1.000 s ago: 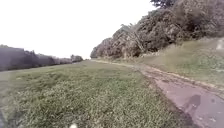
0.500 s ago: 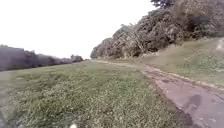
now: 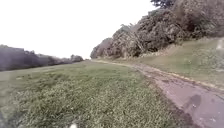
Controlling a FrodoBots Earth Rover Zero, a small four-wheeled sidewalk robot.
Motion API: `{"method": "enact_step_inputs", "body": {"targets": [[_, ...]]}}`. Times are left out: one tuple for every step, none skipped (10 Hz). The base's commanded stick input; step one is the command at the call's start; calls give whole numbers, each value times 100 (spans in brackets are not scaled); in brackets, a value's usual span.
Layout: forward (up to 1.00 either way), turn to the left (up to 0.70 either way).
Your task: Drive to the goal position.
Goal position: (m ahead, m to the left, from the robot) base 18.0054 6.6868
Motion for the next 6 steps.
{"method": "enact_step_inputs", "body": {"targets": [[5,0],[5,0],[5,0],[4,0],[5,0],[4,0]]}}
